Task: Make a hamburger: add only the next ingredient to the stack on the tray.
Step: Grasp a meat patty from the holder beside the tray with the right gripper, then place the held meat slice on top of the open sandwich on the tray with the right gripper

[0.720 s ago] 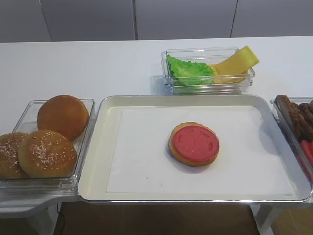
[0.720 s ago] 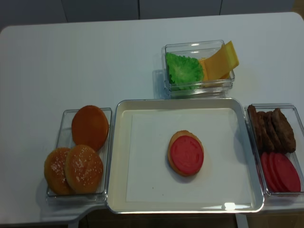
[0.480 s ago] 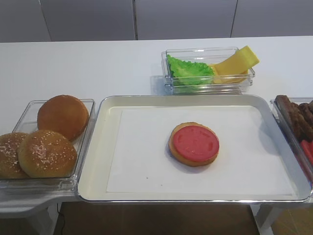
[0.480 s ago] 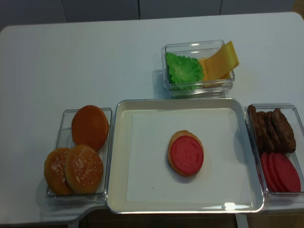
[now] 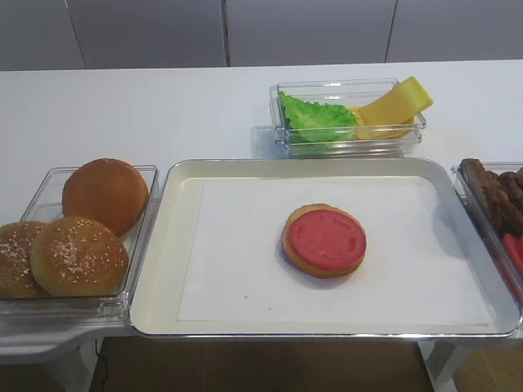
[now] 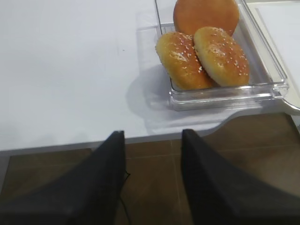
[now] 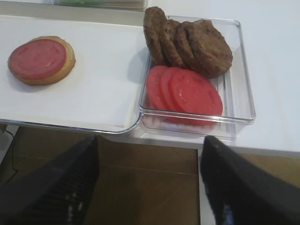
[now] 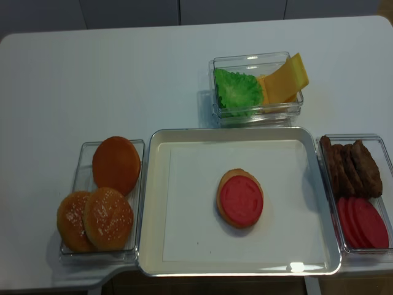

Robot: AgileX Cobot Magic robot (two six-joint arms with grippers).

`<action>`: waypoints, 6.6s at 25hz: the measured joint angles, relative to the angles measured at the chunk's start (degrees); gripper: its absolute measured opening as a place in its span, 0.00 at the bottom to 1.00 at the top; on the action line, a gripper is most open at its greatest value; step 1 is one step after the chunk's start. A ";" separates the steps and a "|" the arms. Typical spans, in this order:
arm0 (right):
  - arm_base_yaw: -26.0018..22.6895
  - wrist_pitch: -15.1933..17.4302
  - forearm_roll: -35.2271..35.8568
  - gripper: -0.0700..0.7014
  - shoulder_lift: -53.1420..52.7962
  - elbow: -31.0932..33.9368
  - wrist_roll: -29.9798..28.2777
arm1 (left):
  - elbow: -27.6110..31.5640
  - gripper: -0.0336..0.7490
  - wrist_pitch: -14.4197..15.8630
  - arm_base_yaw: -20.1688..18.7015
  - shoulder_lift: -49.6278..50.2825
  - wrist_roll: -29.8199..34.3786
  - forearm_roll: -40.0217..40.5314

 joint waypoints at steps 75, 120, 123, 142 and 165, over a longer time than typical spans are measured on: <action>12.48 -9.61 -13.01 0.57 88.38 -38.91 13.34 | 0.00 0.42 0.00 0.00 0.00 0.00 0.00; 13.64 -4.37 -11.54 0.23 80.89 -47.20 14.81 | 0.00 0.42 0.00 0.00 0.00 0.00 0.00; 17.66 -3.86 -12.22 0.23 79.73 -47.46 15.22 | 0.00 0.42 0.00 0.00 0.00 0.00 0.00; 38.97 -4.92 -18.83 0.23 91.88 -47.46 22.60 | 0.00 0.42 0.00 0.00 0.00 0.00 0.00; 39.29 -2.92 -20.08 0.23 92.76 -47.46 22.88 | 0.00 0.42 0.00 0.00 0.00 0.00 0.00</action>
